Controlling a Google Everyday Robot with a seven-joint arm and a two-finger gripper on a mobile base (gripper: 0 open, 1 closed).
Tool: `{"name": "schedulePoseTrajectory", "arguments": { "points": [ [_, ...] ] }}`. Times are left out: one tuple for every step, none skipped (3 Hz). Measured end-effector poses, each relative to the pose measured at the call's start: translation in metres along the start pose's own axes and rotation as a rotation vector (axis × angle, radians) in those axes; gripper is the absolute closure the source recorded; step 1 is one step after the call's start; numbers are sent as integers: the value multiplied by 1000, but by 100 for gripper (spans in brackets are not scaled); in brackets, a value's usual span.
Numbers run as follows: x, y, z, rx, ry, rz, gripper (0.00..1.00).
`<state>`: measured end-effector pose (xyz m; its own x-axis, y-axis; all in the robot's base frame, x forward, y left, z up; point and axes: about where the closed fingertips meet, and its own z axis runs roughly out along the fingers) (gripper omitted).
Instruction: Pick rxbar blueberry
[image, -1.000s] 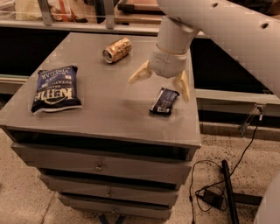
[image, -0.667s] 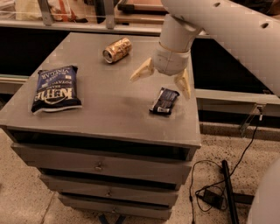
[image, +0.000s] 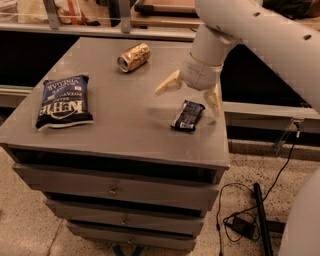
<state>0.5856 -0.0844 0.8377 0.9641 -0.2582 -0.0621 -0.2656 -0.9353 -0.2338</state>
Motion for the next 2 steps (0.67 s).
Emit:
{"name": "schedulePoseTrajectory", "arguments": {
  "points": [
    [0, 3, 6, -3, -5, 5, 0],
    [0, 4, 11, -9, -2, 12, 18]
  ]
}}
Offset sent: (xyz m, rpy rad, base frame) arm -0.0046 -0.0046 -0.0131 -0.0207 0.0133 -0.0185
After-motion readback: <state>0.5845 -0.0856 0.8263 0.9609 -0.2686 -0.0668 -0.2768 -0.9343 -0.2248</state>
